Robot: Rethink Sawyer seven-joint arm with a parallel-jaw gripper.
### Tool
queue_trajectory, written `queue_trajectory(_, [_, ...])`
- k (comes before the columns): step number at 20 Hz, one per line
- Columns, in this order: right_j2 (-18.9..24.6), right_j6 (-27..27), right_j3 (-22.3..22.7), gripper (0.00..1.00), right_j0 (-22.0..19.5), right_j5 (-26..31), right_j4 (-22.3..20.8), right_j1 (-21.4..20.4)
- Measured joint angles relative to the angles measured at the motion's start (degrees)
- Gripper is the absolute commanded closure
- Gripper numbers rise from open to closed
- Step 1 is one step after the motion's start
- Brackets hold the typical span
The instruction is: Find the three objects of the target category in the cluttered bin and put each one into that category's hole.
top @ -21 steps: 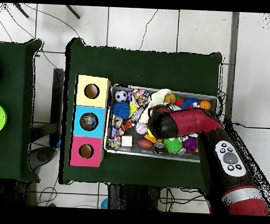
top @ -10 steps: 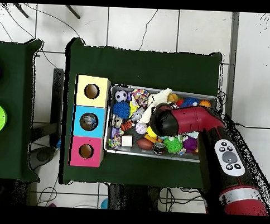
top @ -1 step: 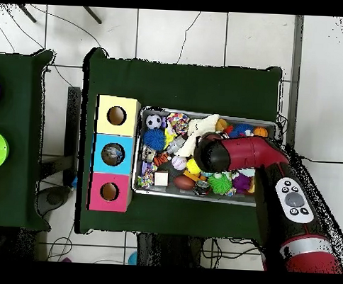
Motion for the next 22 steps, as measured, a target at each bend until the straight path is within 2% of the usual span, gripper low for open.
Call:
queue_trajectory(11, [-1.27, 0.00, -2.29, 0.00, -0.03, 1.38, 0.02, 1.79])
queue_trajectory(12, [-1.48, 0.00, -2.31, 1.00, -0.03, 1.37, 0.02, 1.82])
queue_trajectory(22, [-2.03, 0.00, -2.45, 1.00, -0.01, 1.37, 0.02, 1.84])
